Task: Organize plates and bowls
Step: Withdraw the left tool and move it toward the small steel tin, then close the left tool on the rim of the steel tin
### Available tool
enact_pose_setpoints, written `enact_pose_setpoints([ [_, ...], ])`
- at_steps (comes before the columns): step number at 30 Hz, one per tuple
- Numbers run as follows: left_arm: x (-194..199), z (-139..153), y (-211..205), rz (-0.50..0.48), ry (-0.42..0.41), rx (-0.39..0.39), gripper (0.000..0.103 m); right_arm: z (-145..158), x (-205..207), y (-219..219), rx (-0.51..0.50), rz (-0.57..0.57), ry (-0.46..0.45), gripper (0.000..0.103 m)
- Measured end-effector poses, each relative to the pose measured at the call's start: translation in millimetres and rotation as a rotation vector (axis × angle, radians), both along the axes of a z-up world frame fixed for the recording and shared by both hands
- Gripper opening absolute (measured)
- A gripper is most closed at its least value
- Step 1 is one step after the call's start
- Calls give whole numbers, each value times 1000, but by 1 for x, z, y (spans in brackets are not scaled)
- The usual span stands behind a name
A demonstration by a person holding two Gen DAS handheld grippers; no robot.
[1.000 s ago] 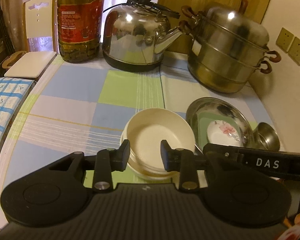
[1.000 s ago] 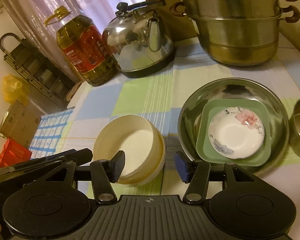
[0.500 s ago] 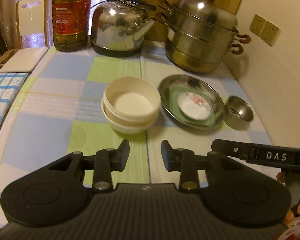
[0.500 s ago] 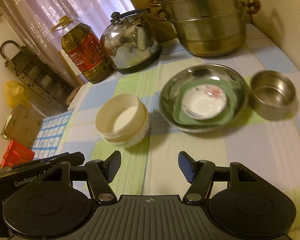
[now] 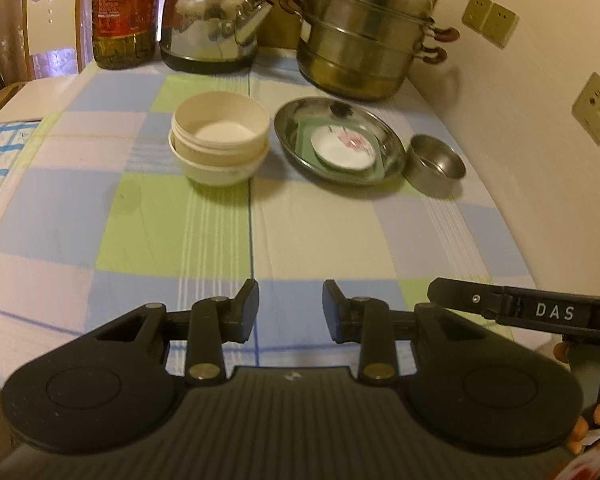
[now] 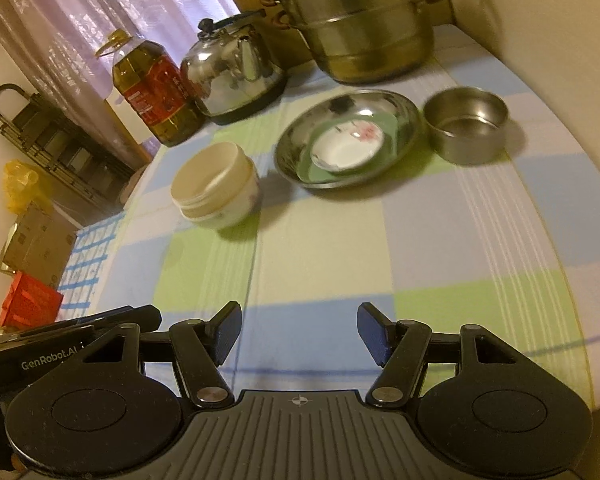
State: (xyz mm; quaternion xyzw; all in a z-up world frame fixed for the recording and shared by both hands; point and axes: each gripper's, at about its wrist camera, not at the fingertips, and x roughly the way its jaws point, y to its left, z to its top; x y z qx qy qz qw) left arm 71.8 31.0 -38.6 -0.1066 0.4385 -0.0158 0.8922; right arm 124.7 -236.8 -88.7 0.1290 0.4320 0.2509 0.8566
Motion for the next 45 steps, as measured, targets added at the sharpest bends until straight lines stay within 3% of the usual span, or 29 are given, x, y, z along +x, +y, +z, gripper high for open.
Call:
enact_pose_setpoints([
  [11, -25, -9, -40, -57, 30, 2, 31, -15, -34, -39, -15, -45, 32, 64],
  [22, -19, -12, -86, -159, 43, 12, 31, -18, -51, -82, -45, -134, 41, 64],
  [35, 39, -20, -124, -302, 39, 11, 31, -22, -32, -117, -73, -282, 55, 64],
  [45, 112, -24, -130, -347, 1, 23, 31, -18, 20, -115, -98, -359, 28, 64],
])
